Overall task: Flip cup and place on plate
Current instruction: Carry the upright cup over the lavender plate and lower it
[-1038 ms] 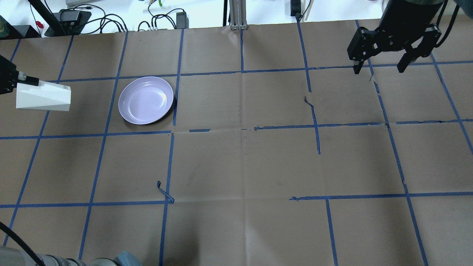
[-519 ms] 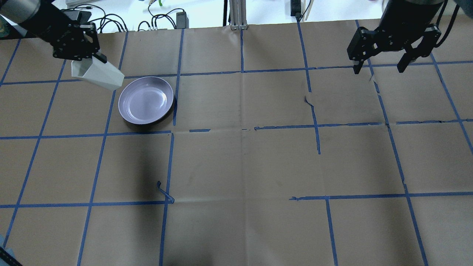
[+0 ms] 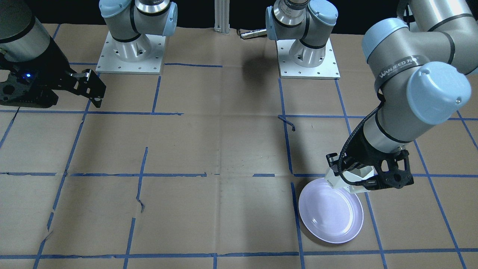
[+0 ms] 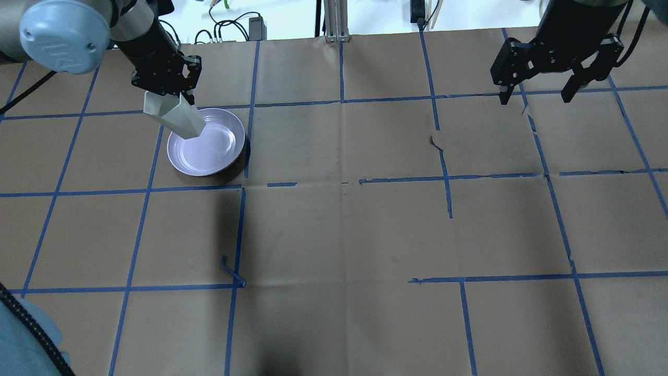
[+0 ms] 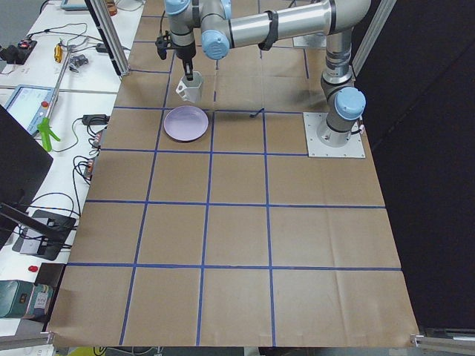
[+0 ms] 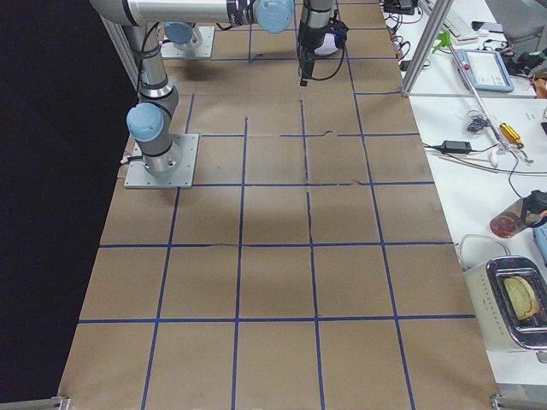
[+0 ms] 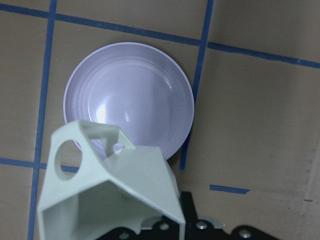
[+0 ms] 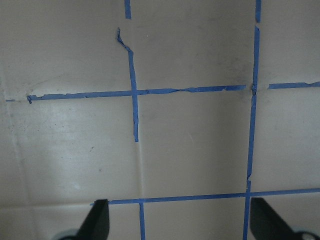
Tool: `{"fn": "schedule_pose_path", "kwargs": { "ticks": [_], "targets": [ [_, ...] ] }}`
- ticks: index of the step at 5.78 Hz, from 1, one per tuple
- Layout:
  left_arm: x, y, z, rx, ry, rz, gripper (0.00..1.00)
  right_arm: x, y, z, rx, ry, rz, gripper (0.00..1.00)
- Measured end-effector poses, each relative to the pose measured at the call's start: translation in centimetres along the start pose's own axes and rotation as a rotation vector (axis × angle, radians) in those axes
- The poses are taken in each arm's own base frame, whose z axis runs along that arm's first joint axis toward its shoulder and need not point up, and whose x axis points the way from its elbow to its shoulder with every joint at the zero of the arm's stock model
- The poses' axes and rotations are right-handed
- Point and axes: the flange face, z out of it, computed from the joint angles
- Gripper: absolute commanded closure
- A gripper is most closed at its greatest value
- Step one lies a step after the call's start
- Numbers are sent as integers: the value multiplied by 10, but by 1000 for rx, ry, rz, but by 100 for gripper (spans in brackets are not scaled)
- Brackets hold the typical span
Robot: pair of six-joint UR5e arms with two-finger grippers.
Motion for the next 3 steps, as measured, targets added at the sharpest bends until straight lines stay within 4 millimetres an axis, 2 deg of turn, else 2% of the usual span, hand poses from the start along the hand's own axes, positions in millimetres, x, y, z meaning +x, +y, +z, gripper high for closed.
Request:
{"fn": "schedule_pose_path", "kwargs": {
  "ticks": [2, 3],
  "targets": [
    [-1, -28, 74, -58, -24, 50, 100, 0, 0, 0, 0, 0, 0, 0],
    [-1, -37, 103, -76, -35, 56, 100, 0, 0, 0, 0, 0, 0, 0]
  ]
}}
